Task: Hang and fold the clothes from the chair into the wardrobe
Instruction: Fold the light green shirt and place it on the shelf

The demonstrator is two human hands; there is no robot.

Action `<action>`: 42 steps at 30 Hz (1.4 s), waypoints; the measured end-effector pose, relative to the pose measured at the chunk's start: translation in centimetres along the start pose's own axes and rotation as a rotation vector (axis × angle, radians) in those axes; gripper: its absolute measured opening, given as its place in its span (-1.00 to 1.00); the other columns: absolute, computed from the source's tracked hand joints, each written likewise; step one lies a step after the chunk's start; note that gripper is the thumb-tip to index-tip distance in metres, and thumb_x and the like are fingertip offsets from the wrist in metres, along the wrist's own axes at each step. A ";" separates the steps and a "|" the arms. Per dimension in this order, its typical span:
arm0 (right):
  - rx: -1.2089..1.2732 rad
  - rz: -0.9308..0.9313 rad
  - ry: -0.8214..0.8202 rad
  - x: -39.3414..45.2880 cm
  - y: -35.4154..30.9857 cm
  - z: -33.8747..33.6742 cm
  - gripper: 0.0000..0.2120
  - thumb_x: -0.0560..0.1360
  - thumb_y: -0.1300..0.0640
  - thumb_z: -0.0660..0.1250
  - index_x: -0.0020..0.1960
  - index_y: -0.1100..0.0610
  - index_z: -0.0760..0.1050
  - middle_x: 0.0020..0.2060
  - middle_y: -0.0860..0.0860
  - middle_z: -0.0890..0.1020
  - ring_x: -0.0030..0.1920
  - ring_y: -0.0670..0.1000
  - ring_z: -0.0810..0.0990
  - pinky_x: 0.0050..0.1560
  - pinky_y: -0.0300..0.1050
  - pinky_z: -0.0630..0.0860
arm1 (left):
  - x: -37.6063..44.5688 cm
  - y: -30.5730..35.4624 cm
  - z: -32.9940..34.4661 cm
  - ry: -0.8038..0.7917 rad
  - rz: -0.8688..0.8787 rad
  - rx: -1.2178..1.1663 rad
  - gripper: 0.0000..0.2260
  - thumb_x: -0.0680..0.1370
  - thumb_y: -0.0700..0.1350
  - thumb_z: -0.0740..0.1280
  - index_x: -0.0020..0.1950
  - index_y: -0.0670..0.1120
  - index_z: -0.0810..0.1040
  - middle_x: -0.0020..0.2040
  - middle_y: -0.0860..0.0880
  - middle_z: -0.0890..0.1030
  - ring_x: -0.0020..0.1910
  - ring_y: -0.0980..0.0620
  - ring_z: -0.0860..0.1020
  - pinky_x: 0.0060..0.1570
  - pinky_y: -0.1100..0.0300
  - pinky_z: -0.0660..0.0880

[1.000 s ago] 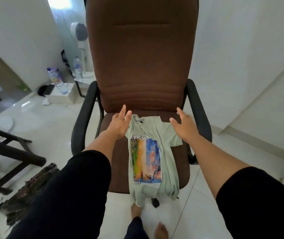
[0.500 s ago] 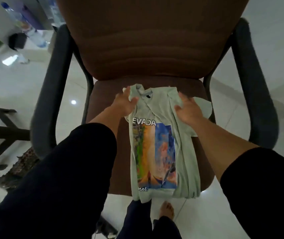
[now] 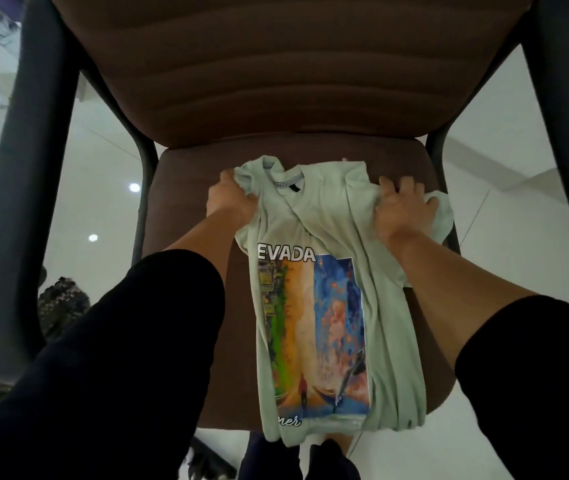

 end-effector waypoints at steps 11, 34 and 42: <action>-0.393 0.081 -0.117 -4.7 0.8 -2.1 -0.60 0.57 -0.03 0.11 0.32 0.13 0.41 0.40 0.18 0.30 0.45 0.21 0.09 0.39 0.27 0.09 | -4.1 -1.5 -1.6 -0.124 -0.007 0.104 -0.66 0.61 0.00 0.17 0.24 -0.18 0.53 0.17 -0.18 0.58 0.17 -0.14 0.52 0.06 0.12 0.43; 1.201 -0.002 -0.515 -11.6 -3.9 -9.2 -0.61 0.53 0.11 0.32 0.35 0.07 0.43 0.18 0.07 0.57 0.11 0.05 0.56 0.03 -0.05 0.53 | -13.5 3.7 -5.5 -0.480 0.156 -0.549 -0.60 0.65 0.05 0.09 0.41 -0.11 0.36 0.30 -0.12 0.49 0.25 -0.10 0.49 0.27 -0.02 0.43; 1.115 -0.252 -1.140 -13.4 -3.1 -7.9 -0.53 0.62 0.18 0.11 0.48 -0.12 0.16 0.40 -0.08 0.36 0.43 -0.02 0.26 0.40 0.19 0.16 | -12.9 2.1 -3.9 -0.543 0.126 -0.287 -0.19 0.31 0.24 0.47 0.45 -0.02 0.26 0.35 0.01 0.38 0.30 -0.04 0.42 0.31 -0.04 0.40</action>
Point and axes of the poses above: each hand's wrist, its own x-axis towards the middle knuckle, its own z-axis out of the palm, y = z × x, the point moved 1 cm from there along x, towards the middle knuckle
